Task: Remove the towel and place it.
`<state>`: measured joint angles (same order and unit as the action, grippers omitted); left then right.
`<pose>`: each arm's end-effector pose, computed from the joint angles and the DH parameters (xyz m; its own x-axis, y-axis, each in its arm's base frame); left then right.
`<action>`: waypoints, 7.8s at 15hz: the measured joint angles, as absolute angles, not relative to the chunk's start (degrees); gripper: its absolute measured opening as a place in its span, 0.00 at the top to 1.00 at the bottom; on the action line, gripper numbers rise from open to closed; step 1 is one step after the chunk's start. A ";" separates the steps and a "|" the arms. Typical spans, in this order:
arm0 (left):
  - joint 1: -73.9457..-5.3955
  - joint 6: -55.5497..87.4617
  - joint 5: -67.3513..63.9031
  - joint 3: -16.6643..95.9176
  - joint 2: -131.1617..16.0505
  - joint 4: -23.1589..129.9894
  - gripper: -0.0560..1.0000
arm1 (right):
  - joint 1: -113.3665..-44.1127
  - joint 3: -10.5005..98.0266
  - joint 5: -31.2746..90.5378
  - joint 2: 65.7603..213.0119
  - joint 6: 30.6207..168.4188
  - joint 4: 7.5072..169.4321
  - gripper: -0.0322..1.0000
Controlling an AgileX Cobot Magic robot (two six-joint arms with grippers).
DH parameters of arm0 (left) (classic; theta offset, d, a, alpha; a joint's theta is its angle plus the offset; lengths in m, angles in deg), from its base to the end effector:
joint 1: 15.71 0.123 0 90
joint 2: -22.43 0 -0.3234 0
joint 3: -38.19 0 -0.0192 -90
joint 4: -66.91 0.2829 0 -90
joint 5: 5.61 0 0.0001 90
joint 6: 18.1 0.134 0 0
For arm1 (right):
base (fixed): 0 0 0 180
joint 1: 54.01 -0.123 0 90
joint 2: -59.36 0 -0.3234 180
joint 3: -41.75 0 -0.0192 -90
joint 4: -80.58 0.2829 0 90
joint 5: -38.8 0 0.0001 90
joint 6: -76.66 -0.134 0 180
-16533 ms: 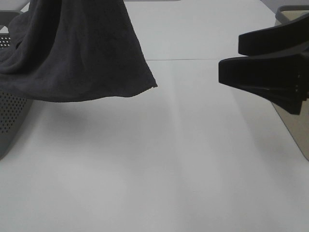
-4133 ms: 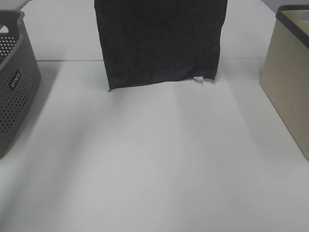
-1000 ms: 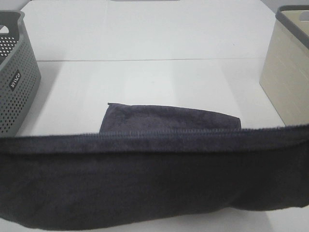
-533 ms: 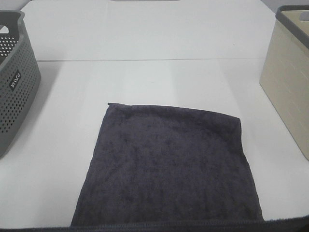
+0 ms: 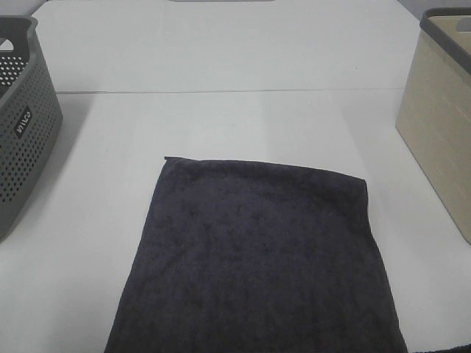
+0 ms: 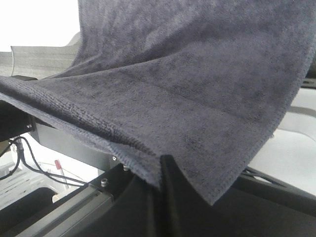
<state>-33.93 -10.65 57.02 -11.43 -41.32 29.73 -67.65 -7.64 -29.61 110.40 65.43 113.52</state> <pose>0.1134 -0.1131 0.2070 -0.9880 0.1440 -0.0560 0.1508 0.8200 -0.5521 0.0888 0.0913 0.2304 -0.9912 0.1296 -0.0286 0.0925 0.8294 0.5509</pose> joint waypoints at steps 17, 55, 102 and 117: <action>-45.44 -1.09 39.14 -11.71 -63.72 28.24 0.85 | -67.30 -7.64 -25.55 125.92 70.07 102.98 0.78; -28.08 -11.74 48.42 44.15 -101.43 53.56 0.28 | -56.99 43.70 -22.57 174.28 75.80 93.81 0.19; -38.22 -2.40 34.56 54.92 -119.30 35.97 0.93 | -56.99 43.87 -10.93 191.64 97.17 109.28 0.95; -38.63 -18.10 38.05 79.62 -120.22 66.91 0.94 | -57.05 59.57 2.07 188.78 108.97 113.92 0.95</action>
